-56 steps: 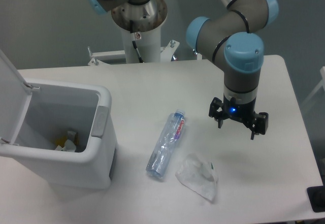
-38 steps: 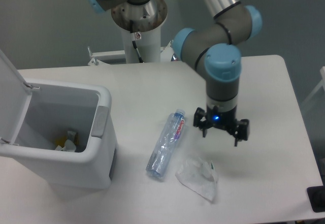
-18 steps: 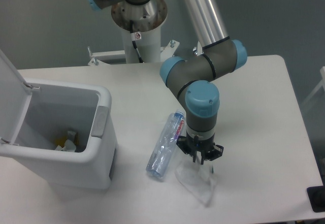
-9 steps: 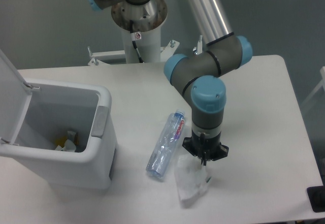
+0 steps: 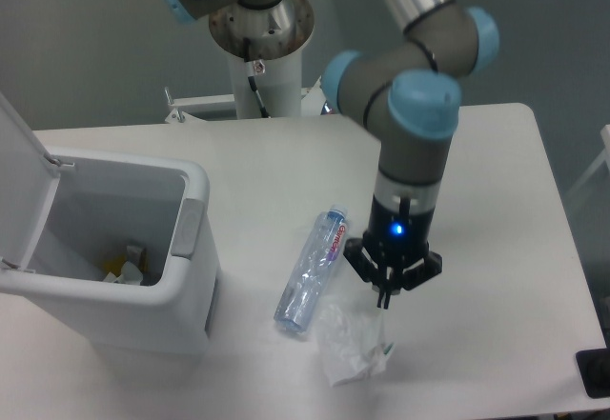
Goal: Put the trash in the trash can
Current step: 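Lift the bag and carry it over the trash bin opening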
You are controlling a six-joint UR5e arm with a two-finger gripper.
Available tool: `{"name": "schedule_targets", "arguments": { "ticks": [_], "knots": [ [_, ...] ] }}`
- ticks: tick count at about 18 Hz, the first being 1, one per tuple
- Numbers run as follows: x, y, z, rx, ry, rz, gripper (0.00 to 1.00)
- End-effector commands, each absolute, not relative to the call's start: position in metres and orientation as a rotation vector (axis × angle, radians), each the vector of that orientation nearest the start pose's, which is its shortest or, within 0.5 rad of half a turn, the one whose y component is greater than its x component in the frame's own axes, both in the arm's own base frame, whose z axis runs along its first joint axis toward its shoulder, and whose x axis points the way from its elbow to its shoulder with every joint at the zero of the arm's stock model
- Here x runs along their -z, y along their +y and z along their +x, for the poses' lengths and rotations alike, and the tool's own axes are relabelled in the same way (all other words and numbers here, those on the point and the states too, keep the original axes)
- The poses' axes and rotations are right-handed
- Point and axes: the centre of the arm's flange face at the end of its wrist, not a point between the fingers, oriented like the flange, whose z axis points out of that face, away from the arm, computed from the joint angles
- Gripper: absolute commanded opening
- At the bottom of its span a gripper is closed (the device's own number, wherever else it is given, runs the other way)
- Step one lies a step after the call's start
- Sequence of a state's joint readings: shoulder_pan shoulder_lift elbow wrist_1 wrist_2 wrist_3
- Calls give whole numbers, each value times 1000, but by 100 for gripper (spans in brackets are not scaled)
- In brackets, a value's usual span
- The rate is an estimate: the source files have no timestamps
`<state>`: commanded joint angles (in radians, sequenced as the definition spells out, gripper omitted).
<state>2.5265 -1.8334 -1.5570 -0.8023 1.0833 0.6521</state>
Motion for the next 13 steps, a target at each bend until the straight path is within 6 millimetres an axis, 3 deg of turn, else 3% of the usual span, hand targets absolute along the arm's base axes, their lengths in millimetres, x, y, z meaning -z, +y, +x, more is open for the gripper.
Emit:
{"name": "schedule_targets", "arguments": {
  "ticks": [4,6,8,12,13],
  "knots": [
    [-512,513,-339,5,-172,-2328,0],
    [-533,511,-303,16,-139,-2303,0],
    [-540,507,-266,31,-99,-2300,0],
    [-528,495,-211,71,-36,-2321,0],
    [-521,492,-201,81,-16,-2329,9]
  ]
}}
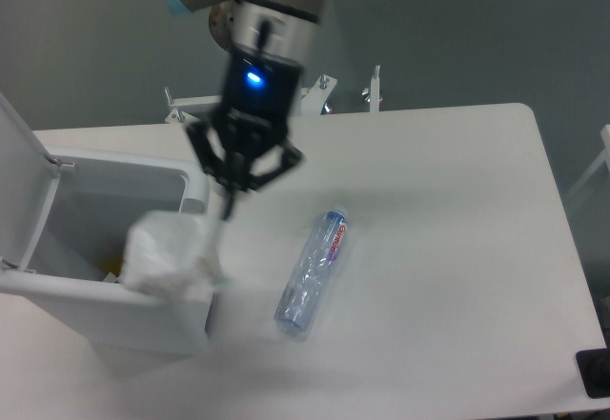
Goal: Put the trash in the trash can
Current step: 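Lift the bag and carry it over the trash bin opening, then open the gripper to drop the bag into the bin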
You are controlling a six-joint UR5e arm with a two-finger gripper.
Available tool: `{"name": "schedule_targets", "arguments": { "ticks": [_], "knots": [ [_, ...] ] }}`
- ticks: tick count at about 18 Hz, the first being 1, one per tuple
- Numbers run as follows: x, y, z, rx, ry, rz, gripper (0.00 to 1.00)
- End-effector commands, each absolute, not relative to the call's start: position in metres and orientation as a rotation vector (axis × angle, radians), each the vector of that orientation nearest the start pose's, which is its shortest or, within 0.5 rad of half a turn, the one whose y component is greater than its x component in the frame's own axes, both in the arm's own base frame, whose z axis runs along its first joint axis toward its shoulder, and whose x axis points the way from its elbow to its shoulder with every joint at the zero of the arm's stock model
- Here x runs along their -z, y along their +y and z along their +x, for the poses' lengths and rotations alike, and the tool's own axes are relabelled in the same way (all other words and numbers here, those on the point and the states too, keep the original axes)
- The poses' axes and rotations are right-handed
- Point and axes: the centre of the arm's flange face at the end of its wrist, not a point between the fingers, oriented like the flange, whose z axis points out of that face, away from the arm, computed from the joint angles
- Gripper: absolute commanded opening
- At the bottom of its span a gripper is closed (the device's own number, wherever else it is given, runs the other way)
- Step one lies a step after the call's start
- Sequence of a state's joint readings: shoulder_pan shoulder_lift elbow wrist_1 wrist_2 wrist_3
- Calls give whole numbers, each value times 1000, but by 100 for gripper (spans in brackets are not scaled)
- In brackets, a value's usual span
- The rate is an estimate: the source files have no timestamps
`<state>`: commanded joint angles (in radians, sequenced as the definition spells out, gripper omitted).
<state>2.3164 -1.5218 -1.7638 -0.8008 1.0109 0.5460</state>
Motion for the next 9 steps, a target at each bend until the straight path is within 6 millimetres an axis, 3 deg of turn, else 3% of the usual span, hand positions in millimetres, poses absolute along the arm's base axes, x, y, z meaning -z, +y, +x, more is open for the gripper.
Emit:
{"name": "schedule_targets", "arguments": {
  "ticks": [1,2,3,4,9],
  "knots": [
    [-513,492,-193,95,0,-2339,23],
    [-508,494,-185,103,27,-2345,51],
    [-504,497,-184,102,53,-2351,91],
    [-503,498,-185,102,57,-2353,100],
    [-508,502,-201,92,27,-2342,100]
  ]
}}
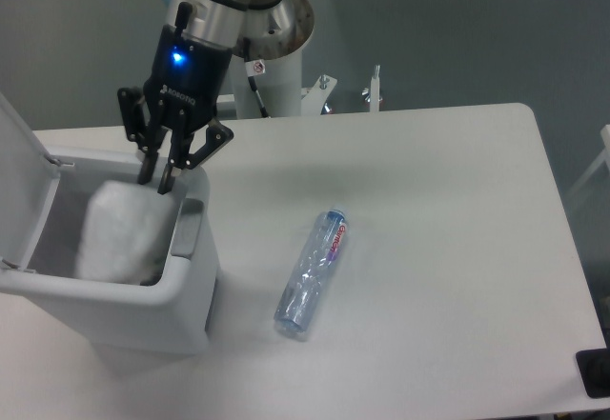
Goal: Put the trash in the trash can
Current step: 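Open the gripper to drop the bag into the bin, then move the gripper over the water bottle and lower around it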
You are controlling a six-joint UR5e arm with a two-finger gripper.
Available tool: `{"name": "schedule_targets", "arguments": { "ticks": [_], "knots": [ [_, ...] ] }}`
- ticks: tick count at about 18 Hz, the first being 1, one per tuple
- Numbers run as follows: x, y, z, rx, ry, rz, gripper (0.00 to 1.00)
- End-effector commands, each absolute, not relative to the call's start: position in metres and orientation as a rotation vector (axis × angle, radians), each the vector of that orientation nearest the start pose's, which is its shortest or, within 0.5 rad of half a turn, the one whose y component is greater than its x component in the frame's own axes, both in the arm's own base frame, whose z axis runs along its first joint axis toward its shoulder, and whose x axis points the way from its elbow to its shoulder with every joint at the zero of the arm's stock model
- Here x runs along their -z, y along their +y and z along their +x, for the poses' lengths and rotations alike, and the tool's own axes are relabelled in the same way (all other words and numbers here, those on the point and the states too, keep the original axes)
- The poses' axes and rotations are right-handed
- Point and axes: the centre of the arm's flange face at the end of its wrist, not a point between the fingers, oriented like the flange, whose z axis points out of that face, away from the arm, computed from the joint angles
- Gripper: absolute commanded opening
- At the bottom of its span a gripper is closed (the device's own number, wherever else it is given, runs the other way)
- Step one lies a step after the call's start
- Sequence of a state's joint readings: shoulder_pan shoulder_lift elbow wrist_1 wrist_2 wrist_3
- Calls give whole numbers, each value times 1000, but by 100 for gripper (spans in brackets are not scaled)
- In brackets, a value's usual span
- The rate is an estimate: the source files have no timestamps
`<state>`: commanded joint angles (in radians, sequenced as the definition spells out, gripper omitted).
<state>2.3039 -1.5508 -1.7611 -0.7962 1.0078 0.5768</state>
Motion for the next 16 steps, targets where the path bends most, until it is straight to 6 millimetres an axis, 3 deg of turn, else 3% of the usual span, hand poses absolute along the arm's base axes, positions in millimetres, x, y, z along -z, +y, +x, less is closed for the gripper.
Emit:
{"name": "schedule_targets", "arguments": {
  "ticks": [2,7,9,16],
  "knots": [
    [-516,493,-236,54,-43,-2330,100],
    [-483,516,-333,98,-278,-2353,100],
    [-456,528,-360,114,-312,-2384,100],
    [-352,542,-403,104,-400,-2566,100]
  ]
}}
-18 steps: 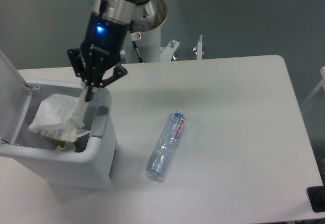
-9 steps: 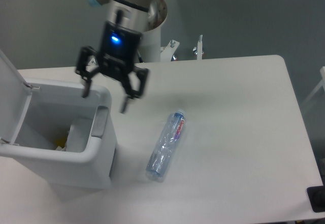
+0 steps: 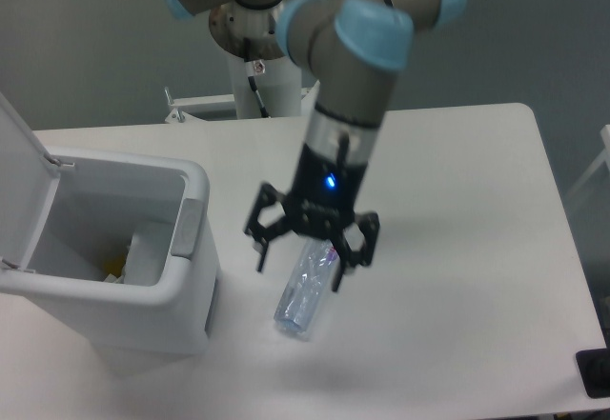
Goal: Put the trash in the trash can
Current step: 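Move the gripper over the water bottle and lower around it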
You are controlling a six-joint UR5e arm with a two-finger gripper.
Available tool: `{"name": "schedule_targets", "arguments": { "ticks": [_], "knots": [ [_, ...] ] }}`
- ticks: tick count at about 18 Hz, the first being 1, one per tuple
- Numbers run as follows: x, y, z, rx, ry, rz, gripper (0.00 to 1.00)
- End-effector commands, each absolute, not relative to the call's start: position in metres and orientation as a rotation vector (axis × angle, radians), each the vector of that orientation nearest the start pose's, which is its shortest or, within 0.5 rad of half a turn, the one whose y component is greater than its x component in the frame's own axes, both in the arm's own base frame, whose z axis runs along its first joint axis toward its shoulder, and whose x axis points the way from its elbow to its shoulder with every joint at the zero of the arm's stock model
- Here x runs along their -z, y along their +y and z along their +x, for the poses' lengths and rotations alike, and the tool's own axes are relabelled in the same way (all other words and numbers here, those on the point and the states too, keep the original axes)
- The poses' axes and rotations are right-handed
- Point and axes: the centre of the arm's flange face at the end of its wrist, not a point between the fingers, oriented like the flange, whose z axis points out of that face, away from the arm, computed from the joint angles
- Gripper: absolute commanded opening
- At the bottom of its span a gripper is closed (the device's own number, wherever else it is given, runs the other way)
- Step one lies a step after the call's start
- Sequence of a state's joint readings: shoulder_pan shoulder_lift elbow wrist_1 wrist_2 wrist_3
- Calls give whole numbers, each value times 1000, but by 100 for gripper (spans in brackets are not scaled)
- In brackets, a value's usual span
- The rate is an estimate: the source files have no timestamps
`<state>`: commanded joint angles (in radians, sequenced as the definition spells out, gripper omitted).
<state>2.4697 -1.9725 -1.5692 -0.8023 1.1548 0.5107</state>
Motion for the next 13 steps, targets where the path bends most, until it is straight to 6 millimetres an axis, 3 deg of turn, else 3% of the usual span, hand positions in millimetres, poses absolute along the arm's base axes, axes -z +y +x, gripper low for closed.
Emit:
{"name": "schedule_targets", "arguments": {
  "ticks": [6,13],
  "knots": [
    [-286,551,-396,202,-289,-2707,100],
    [-235,565,-367,215,-194,-2927,100]
  ]
}}
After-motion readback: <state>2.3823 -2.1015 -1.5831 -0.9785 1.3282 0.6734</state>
